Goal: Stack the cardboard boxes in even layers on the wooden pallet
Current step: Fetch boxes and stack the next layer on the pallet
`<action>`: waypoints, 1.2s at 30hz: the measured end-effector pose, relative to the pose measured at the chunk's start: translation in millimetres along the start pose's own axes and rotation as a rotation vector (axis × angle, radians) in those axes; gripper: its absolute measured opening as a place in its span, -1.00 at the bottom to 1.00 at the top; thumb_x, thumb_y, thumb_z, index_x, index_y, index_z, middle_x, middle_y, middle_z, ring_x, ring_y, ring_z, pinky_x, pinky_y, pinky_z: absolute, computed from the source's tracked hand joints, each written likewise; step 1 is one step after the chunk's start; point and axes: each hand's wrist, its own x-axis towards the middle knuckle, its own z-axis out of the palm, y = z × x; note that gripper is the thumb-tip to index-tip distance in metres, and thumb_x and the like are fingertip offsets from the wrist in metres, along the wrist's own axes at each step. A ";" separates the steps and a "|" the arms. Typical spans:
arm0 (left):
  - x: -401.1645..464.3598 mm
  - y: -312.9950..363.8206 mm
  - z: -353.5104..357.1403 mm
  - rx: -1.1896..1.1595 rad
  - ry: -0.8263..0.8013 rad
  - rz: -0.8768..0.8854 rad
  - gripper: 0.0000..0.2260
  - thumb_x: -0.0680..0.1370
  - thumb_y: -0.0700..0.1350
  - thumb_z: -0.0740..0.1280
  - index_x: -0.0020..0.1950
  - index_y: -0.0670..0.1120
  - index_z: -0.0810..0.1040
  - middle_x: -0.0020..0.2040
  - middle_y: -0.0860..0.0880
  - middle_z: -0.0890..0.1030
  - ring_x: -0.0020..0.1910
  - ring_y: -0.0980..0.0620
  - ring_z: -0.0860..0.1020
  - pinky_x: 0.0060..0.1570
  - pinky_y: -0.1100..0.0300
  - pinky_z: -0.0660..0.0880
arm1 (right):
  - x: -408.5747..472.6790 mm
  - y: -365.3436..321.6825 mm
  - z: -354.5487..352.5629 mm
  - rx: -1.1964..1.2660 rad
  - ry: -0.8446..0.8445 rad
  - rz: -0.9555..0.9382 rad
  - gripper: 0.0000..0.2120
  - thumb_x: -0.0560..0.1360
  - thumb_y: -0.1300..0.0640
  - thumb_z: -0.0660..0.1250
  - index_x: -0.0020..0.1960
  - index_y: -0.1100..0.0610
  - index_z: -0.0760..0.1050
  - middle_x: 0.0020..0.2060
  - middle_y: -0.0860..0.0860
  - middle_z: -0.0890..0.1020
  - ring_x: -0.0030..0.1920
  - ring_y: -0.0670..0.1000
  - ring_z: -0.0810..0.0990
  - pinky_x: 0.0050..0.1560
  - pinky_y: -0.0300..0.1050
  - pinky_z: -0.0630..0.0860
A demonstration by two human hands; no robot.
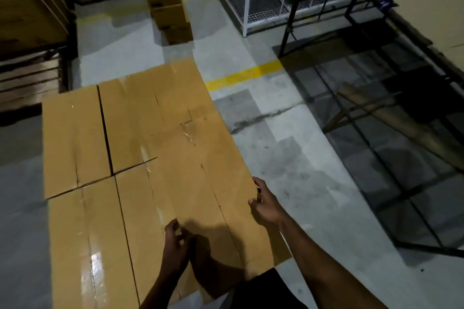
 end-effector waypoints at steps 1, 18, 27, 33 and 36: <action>0.0 0.3 4.4 0.002 0.010 -0.019 -0.51 0.64 -0.22 0.39 0.41 0.17 0.27 0.25 0.14 0.48 0.31 -0.12 0.51 0.24 -0.06 0.54 | 2.6 4.6 -1.6 0.003 -0.004 -0.001 -0.36 0.63 0.27 0.33 0.60 -0.05 0.16 0.39 -0.14 0.39 0.38 -0.10 0.39 0.33 -0.17 0.41; 6.2 17.6 31.3 0.067 0.064 -0.111 -0.17 0.63 -0.07 0.41 0.69 0.18 -0.10 0.69 0.00 0.10 0.58 -0.25 0.27 0.48 -0.26 0.34 | 11.1 60.8 3.9 0.026 0.031 -0.101 -0.27 0.56 -0.32 0.26 0.63 -0.10 0.15 0.55 -0.09 0.36 0.52 -0.04 0.37 0.50 0.07 0.38; 6.9 21.5 36.2 0.086 0.019 -0.103 -0.19 0.65 -0.13 0.39 0.69 0.17 -0.09 0.67 -0.03 0.16 0.55 -0.23 0.30 0.42 -0.20 0.38 | 3.4 58.2 -6.6 0.013 -0.005 -0.051 -0.28 0.57 -0.21 0.30 0.64 -0.20 0.08 0.59 -0.09 0.28 0.55 0.02 0.31 0.52 0.11 0.34; 6.4 22.3 33.1 0.159 0.009 -0.102 -0.20 0.65 -0.07 0.39 0.67 0.24 -0.10 0.66 0.05 0.17 0.53 -0.22 0.33 0.40 -0.22 0.42 | -6.6 56.1 -7.1 0.011 -0.027 -0.048 -0.27 0.62 -0.18 0.29 0.66 -0.16 -0.01 0.63 -0.08 0.18 0.58 0.04 0.23 0.54 0.06 0.30; 8.8 20.1 31.0 0.165 0.014 -0.121 -0.20 0.64 -0.04 0.40 0.66 0.29 -0.08 0.60 0.10 0.23 0.47 -0.23 0.38 0.37 -0.28 0.45 | -11.6 58.3 -2.5 -0.023 0.011 -0.013 -0.22 0.59 -0.33 0.24 0.67 -0.10 0.01 0.63 -0.04 0.21 0.58 0.07 0.26 0.50 0.05 0.33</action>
